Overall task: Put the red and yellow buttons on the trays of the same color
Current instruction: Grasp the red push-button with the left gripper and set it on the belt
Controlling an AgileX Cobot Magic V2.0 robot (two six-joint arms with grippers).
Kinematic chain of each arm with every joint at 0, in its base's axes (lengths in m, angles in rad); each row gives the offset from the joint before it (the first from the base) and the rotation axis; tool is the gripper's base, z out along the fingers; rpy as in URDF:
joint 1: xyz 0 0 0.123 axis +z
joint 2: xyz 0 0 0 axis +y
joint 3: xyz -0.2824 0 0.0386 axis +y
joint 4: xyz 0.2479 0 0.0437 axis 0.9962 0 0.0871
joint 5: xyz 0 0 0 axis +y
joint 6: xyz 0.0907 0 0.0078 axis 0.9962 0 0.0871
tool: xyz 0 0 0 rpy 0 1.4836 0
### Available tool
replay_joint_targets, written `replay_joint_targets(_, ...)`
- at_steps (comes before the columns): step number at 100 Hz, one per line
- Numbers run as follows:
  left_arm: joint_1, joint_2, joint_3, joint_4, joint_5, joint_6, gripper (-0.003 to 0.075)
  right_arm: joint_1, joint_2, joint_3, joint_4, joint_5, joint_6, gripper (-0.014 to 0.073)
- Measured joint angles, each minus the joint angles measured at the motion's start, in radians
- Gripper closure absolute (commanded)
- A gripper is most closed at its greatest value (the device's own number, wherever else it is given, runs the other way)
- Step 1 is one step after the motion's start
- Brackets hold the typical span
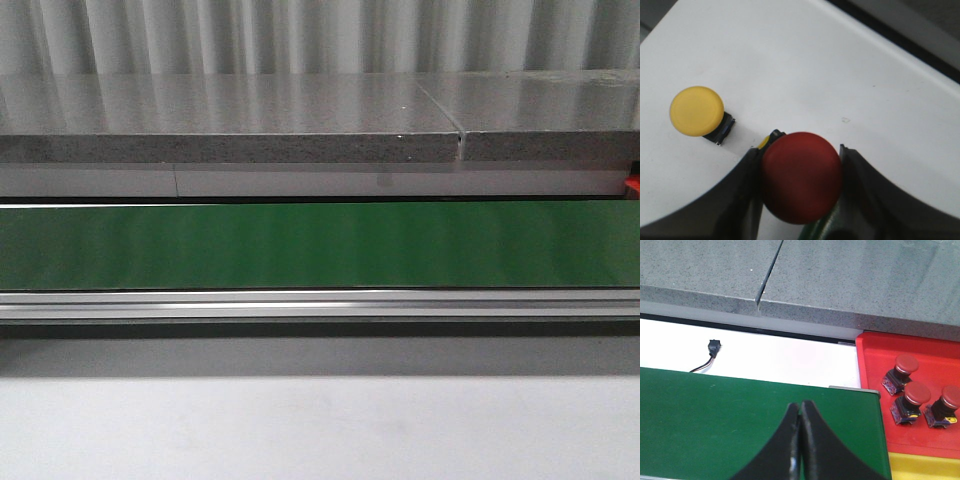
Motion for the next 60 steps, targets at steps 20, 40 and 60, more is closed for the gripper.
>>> replay_joint_targets(20,-0.002,-0.128,0.008,-0.159,0.087,0.166,0.0741,0.000,0.000,0.000,0.000,0.000,0.000,0.0662)
replay_joint_targets(40,-0.056,-0.200,0.099,-0.199,0.096,0.222,0.0741,0.000,0.000,0.000,0.000,0.000,0.000,0.0662)
replay_joint_targets(60,-0.118,-0.204,0.224,-0.203,0.018,0.232,0.0741,0.000,0.000,0.000,0.000,0.000,0.000,0.0662)
